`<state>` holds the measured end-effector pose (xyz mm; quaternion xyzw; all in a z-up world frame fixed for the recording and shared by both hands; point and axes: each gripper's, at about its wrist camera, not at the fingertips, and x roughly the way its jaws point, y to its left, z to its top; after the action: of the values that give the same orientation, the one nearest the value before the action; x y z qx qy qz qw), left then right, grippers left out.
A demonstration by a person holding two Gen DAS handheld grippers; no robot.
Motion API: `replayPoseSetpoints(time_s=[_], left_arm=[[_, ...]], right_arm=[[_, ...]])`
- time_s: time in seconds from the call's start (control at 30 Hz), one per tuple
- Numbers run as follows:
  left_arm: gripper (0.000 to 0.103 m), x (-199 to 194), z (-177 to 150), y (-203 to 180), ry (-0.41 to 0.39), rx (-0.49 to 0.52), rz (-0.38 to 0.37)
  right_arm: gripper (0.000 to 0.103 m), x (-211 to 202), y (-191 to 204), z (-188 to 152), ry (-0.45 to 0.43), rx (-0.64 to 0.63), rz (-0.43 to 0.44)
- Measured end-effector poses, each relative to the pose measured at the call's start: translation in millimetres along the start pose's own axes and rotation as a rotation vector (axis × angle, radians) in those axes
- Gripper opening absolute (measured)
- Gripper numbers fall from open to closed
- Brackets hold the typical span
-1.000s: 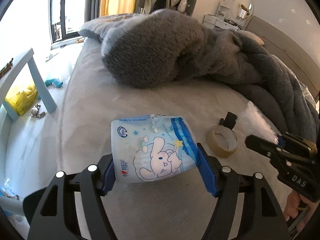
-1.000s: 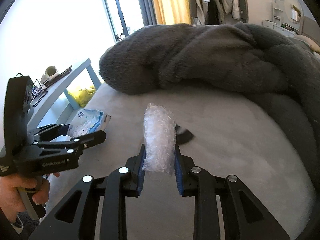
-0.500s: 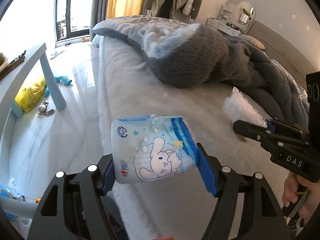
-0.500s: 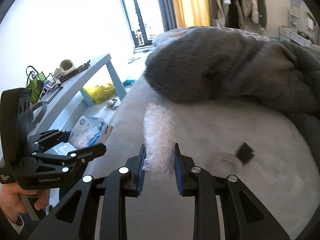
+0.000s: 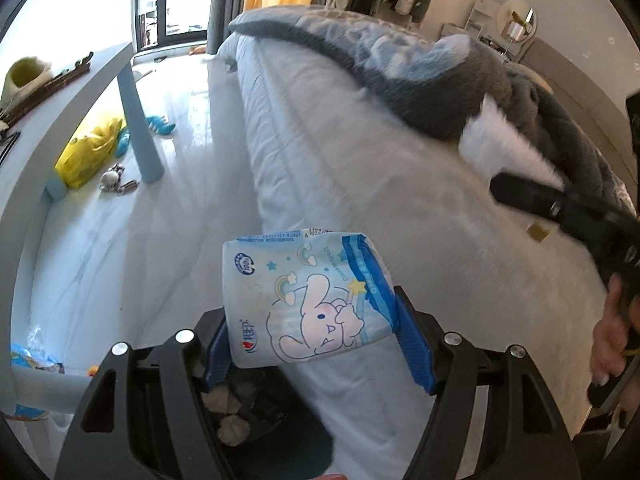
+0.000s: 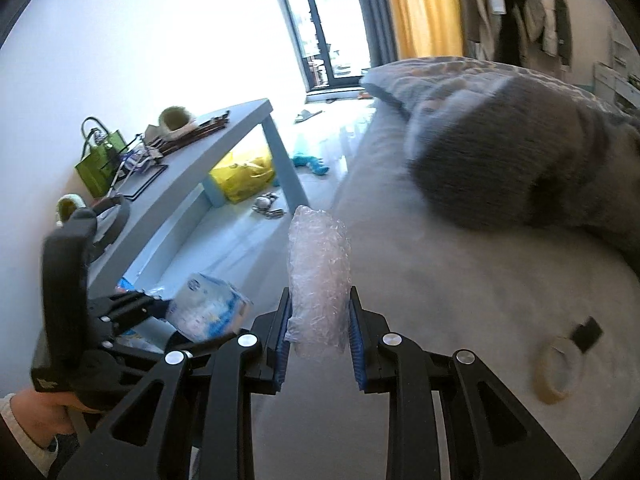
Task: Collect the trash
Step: 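Carry the bubble wrap and blue tissue pack over the green bin, then open the left gripper then the right gripper over the bin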
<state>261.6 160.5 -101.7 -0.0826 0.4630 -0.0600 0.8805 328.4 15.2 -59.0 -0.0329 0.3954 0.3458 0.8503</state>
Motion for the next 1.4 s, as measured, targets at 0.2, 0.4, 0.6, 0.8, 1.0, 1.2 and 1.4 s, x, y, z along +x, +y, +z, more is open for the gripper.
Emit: replayPoseSetpoints(time_s=[0.2,0.4,0.6,0.8,1.0,1.2,1.4], left_arm=[[0.073,8.4,-24.1,24.8,0.074,0.001,0.025],[0.073,17.2,-47.6,53.7,0.155,-0.048,0.013],[0.073,28.7,-72.0,85.7,0.255,-0.107,0.014],[0.073,36.7,-92.3,108.4,0.333,-0.125,0.023],[0.074,43.6,-108.7,125.8,0.406,-0.129,0.042],[0.078,42.9,-122.7,139.7,0.459,-0.147,0.054],[0.085,31.3,-126.1,148.7,0.449,-0.164,0.049]], right_arm=[[0.026,15.4,33.7,7.3,0.012,-0.031,0.052],[0.026,33.8,64.8,7.3,0.041,-0.065,0.082],[0.026,56.5,81.9,2.1,0.09,-0.081,0.094],[0.026,81.1,95.2,-2.6,0.149,-0.064,0.12],[0.026,97.8,111.4,-7.6,0.188,-0.08,0.125],[0.026,109.9,123.3,-12.2,0.219,-0.1,0.131],[0.026,125.6,133.4,-17.7,0.257,-0.118,0.127]])
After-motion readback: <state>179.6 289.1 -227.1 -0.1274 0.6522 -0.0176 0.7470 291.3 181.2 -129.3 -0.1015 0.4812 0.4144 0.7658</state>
